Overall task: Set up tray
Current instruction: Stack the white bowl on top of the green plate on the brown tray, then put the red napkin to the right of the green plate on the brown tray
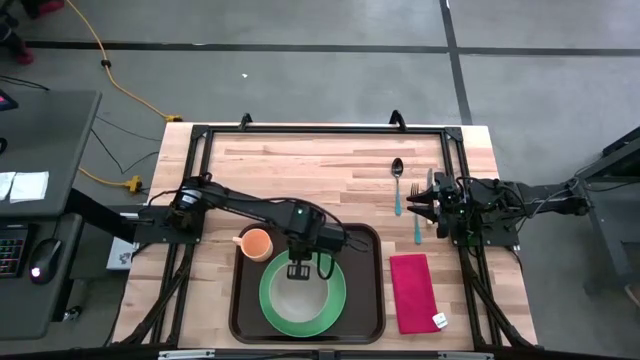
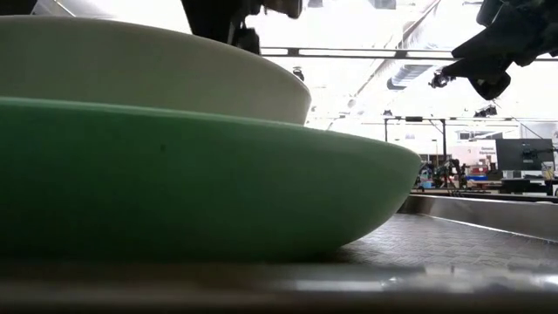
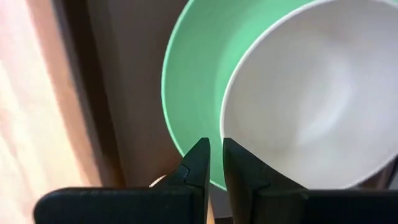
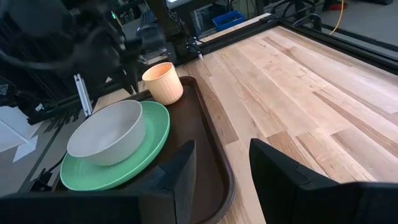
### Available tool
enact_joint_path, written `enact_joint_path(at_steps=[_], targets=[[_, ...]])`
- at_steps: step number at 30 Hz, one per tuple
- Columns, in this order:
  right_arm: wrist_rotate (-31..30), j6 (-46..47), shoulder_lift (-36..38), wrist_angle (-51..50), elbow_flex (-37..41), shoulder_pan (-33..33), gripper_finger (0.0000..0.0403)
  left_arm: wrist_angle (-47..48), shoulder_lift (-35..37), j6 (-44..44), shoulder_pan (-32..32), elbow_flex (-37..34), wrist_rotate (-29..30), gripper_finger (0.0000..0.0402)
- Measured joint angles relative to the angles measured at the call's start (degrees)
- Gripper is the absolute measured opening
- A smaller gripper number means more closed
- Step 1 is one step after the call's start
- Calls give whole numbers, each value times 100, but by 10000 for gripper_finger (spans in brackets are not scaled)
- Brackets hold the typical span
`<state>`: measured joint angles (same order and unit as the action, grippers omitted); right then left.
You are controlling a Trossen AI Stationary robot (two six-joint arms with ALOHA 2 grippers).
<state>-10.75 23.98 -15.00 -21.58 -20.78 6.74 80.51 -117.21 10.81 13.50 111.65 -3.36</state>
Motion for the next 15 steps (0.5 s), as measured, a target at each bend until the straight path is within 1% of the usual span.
enact_joint_path(at_steps=[4, 11, 15], targets=[[-2, -2, 0, 0, 2, 0, 129, 283, 0, 0, 0, 510, 237, 74], [-2, -2, 0, 0, 0, 2, 129, 827, 0, 0, 0, 1540, 846, 74], [-2, -2, 0, -1, 0, 1, 129, 954, 2, 0, 0, 1954, 997, 74]])
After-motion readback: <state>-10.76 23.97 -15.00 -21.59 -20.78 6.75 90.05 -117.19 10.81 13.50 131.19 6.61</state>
